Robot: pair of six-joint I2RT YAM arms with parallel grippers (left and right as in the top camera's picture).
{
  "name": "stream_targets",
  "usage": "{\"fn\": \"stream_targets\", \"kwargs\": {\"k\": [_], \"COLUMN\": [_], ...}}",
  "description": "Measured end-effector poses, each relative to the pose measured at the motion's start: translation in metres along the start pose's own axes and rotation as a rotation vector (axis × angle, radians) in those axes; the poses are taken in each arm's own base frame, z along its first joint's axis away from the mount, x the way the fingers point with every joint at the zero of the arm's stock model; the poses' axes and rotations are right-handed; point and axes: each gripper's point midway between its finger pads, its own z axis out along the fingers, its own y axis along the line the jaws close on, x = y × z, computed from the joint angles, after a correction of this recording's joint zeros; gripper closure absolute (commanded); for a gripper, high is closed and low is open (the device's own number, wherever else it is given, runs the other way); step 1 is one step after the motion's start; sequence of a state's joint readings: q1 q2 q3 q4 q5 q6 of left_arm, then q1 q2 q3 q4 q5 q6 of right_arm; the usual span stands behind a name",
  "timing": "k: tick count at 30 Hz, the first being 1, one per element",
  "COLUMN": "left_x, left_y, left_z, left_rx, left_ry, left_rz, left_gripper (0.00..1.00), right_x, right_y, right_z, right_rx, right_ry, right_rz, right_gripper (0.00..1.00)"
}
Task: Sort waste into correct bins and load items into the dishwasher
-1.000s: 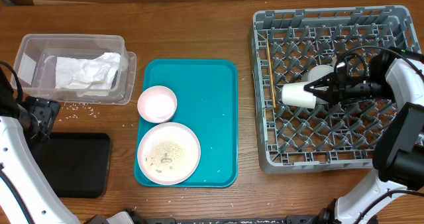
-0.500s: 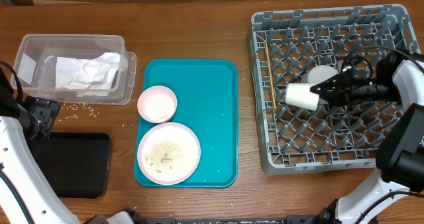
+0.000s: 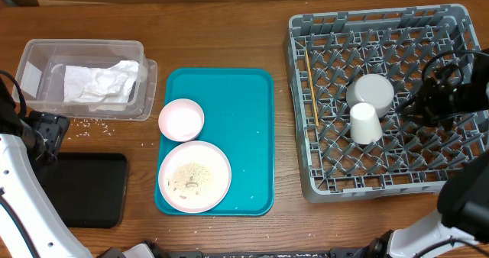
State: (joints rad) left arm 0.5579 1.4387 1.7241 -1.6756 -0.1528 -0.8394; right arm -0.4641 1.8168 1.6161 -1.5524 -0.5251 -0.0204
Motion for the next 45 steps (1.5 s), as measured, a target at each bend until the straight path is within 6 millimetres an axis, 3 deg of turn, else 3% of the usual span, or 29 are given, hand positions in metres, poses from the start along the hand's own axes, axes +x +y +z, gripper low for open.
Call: {"fn": "stream_targets", "kwargs": {"k": [4, 6, 12, 16, 21, 25, 35, 40, 45], "left_x": [0.0, 0.0, 0.0, 0.0, 0.0, 0.0, 0.0, 0.0, 0.0], "left_y": [0.0, 0.0, 0.0, 0.0, 0.0, 0.0, 0.0, 0.0, 0.0], "left_z": [0.0, 0.0, 0.0, 0.0, 0.0, 0.0, 0.0, 0.0, 0.0], "left_rx": [0.0, 0.0, 0.0, 0.0, -0.001, 0.0, 0.0, 0.0, 0.0], "left_ry": [0.0, 0.0, 0.0, 0.0, 0.0, 0.0, 0.0, 0.0, 0.0], "left_rz": [0.0, 0.0, 0.0, 0.0, 0.0, 0.0, 0.0, 0.0, 0.0], "left_gripper": [0.0, 0.0, 0.0, 0.0, 0.0, 0.0, 0.0, 0.0, 0.0], "right_x": [0.014, 0.019, 0.021, 0.023, 0.005, 0.005, -0.001, 0.005, 0.017], "right_y": [0.012, 0.022, 0.074, 0.095, 0.077, 0.058, 0.053, 0.037, 0.022], "right_z": [-0.025, -0.027, -0.001, 0.017, 0.041, 0.059, 0.06, 0.072, 0.063], "right_rx": [0.035, 0.04, 0.046, 0.101, 0.239, 0.302, 0.33, 0.363, 0.456], "right_ry": [-0.084, -0.099, -0.11, -0.13, -0.126, -0.052, -0.08, -0.048, -0.028], "right_rz": [-0.029, -0.064, -0.279, -0.339, -0.254, -0.185, -0.151, -0.117, -0.034], "right_gripper": [0.83, 0.83, 0.84, 0.96, 0.96, 0.96, 0.96, 0.96, 0.96]}}
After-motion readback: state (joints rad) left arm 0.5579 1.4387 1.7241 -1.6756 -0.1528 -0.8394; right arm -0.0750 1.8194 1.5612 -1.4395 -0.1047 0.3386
